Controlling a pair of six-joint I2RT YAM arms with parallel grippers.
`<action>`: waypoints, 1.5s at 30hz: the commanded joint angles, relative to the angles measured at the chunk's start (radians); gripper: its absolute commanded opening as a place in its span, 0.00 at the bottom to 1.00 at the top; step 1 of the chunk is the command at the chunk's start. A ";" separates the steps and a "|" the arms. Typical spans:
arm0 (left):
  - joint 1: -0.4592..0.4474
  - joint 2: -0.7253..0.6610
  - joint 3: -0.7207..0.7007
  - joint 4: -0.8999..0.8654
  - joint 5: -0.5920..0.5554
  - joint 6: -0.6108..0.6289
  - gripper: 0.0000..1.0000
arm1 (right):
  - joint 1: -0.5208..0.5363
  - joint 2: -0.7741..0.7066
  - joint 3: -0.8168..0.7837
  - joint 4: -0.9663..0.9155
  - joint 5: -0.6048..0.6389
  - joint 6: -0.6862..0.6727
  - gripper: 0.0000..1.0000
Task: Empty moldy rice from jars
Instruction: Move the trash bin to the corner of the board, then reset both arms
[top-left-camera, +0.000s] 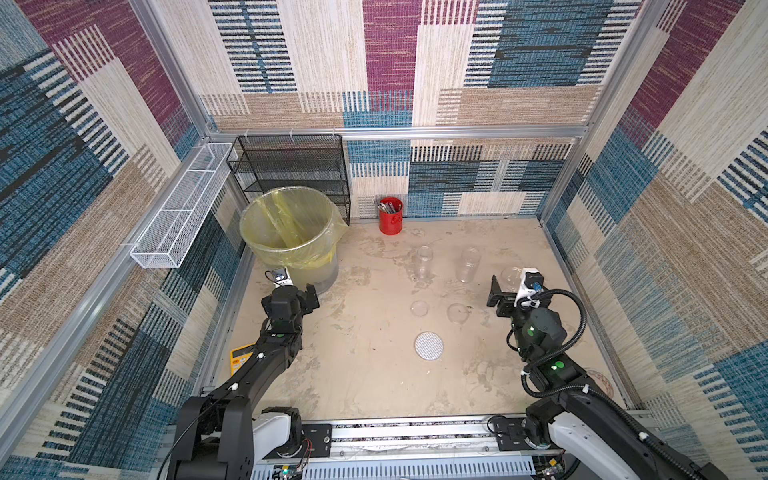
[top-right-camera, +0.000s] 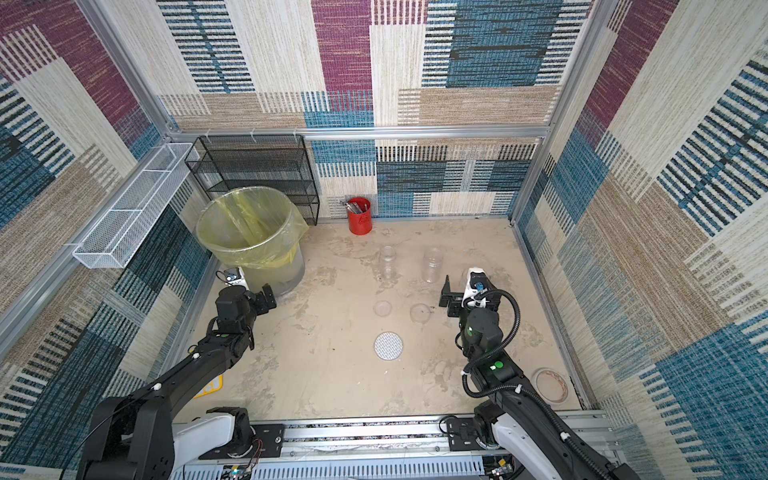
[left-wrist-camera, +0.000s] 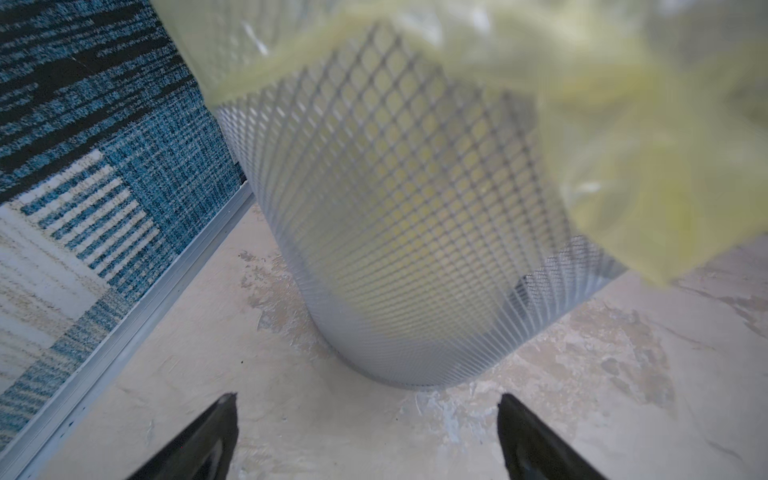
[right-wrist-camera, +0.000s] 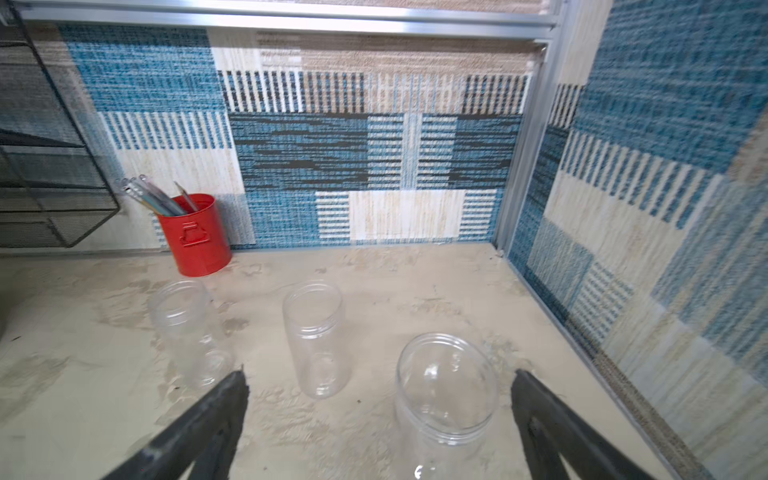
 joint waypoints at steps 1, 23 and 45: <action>0.001 0.033 -0.033 0.163 0.001 0.077 0.99 | -0.052 0.000 -0.029 0.189 -0.043 -0.041 0.99; 0.003 0.290 -0.088 0.528 0.119 0.199 0.98 | -0.205 0.438 -0.229 0.816 -0.291 -0.098 0.99; 0.011 0.348 -0.063 0.527 0.126 0.191 0.99 | -0.270 0.761 -0.201 1.058 -0.410 -0.073 0.99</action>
